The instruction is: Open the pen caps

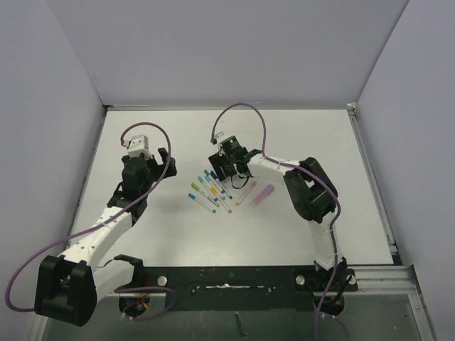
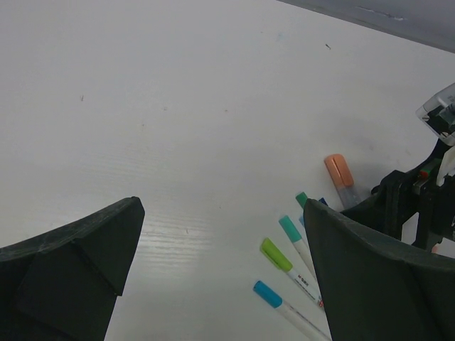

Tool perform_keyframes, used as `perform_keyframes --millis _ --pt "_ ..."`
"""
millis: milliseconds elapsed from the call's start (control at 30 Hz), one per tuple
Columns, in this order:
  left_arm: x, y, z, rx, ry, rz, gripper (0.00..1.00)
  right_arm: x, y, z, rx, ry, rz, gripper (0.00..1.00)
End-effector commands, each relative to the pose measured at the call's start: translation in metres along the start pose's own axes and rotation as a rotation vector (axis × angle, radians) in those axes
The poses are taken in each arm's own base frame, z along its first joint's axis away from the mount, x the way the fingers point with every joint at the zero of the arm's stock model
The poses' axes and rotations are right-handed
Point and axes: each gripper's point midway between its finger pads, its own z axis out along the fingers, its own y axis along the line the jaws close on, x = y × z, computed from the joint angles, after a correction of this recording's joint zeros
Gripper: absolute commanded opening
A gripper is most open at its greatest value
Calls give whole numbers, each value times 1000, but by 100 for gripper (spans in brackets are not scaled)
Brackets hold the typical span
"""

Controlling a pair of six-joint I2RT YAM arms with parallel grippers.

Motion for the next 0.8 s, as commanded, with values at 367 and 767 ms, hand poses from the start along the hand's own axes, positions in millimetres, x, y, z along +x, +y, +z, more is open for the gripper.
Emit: perform_keyframes --millis 367,767 --pt "3 -28 20 110 49 -62 97 22 -4 5 6 51 4 33" --pt "3 -58 38 170 91 -252 97 -25 2 -33 -125 -172 12 7"
